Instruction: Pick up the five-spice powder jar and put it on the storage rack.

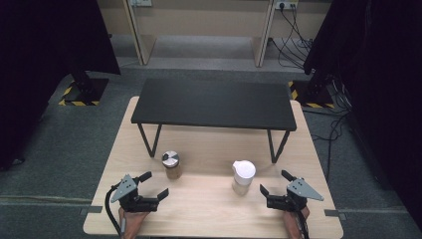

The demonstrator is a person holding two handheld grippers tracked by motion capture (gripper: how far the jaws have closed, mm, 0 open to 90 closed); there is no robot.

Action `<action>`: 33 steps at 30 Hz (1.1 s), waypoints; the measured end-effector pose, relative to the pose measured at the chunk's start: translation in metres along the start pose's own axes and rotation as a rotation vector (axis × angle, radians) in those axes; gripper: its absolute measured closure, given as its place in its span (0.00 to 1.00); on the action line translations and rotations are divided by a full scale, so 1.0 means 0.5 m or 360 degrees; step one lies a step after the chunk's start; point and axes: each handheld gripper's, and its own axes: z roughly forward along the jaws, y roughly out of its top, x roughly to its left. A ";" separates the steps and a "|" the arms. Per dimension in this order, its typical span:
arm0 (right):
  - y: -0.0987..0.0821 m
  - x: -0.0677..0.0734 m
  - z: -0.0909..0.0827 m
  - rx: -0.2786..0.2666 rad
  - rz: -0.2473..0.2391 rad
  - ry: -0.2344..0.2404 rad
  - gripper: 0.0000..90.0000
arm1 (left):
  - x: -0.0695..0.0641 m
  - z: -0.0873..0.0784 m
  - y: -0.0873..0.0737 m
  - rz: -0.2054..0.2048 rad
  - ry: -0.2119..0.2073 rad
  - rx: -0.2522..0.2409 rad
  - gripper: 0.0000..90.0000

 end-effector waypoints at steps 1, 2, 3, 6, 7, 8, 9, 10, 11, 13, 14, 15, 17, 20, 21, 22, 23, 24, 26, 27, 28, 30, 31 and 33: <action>0.000 0.000 0.000 0.0000 -0.0001 0.0001 0.02 | -0.005 0.005 0.006 0.0027 0.0005 0.0010 0.02; 0.000 0.000 0.000 0.0000 -0.0001 0.0001 0.02 | -0.005 0.005 0.006 0.0027 0.0005 0.0010 0.02; 0.000 0.000 0.000 -0.0001 -0.0001 0.0001 0.02 | -0.008 0.010 0.011 0.0047 0.0008 0.0021 0.02; 0.000 0.000 0.000 -0.0002 0.0000 0.0003 0.02 | -0.019 0.022 0.019 0.0074 0.0048 0.0036 0.02; -0.001 0.000 0.000 -0.0002 0.0000 0.0003 0.02 | -0.022 0.025 0.019 0.0077 0.0061 0.0035 0.02; -0.001 -0.001 0.000 -0.0002 -0.0001 0.0005 0.02 | -0.033 0.031 0.023 0.0103 0.0099 0.0040 0.02; -0.001 -0.001 0.000 -0.0002 -0.0001 0.0005 0.02 | -0.033 0.031 0.023 0.0103 0.0099 0.0040 0.02; -0.001 -0.001 0.000 -0.0003 -0.0001 0.0007 0.02 | -0.047 0.034 0.025 0.0136 0.0150 0.0043 0.03; -0.001 -0.002 0.000 -0.0004 0.0001 0.0008 0.02 | -0.050 0.034 0.026 0.0145 0.0165 0.0038 0.03; -0.001 -0.002 0.000 -0.0004 0.0002 0.0010 0.02 | -0.060 0.037 0.026 0.0155 0.0214 0.0019 0.03; -0.001 -0.002 0.000 -0.0004 0.0001 0.0011 0.02 | -0.060 0.037 0.026 0.0155 0.0214 0.0019 0.03; -0.001 -0.002 0.000 -0.0004 0.0000 0.0010 0.02 | -0.063 0.038 0.026 0.0153 0.0230 0.0005 0.03; -0.001 -0.001 0.000 -0.0002 -0.0003 0.0009 0.02 | -0.068 0.044 0.028 0.0145 0.0257 -0.0010 0.03; 0.000 -0.002 0.000 -0.0001 -0.0004 0.0011 0.02 | -0.072 0.055 0.035 0.0157 0.0271 0.0004 0.03; 0.000 -0.002 0.000 -0.0001 -0.0002 0.0012 0.02 | -0.076 0.060 0.037 0.0168 0.0285 0.0009 0.03; 0.000 -0.002 0.000 -0.0001 -0.0001 0.0012 0.02 | -0.078 0.062 0.037 0.0170 0.0290 0.0009 0.03; -0.001 -0.002 0.000 -0.0001 -0.0001 0.0013 0.02 | -0.079 0.063 0.035 0.0165 0.0286 -0.0010 0.03; 0.000 -0.003 0.000 -0.0001 -0.0002 0.0016 0.02 | -0.083 0.066 0.032 0.0162 0.0291 -0.0024 0.03; 0.000 -0.003 0.000 0.0001 -0.0006 0.0018 0.02 | -0.086 0.074 0.036 0.0175 0.0283 -0.0005 0.03; 0.000 -0.003 0.000 0.0002 -0.0008 0.0020 0.02 | -0.088 0.076 0.037 0.0181 0.0289 0.0002 0.02; 0.000 -0.003 0.000 0.0003 -0.0009 0.0021 0.02 | -0.089 0.080 0.037 0.0179 0.0303 0.0010 0.02; 0.000 -0.003 0.000 0.0003 -0.0011 0.0022 0.02 | -0.089 0.084 0.032 0.0153 0.0318 0.0002 0.00; 0.000 -0.003 0.000 0.0003 -0.0012 0.0025 0.02 | -0.086 0.085 0.032 0.0138 0.0309 0.0005 0.00; 0.001 -0.004 0.000 0.0005 -0.0015 0.0028 0.02 | -0.088 0.087 0.026 0.0129 0.0328 0.0001 0.00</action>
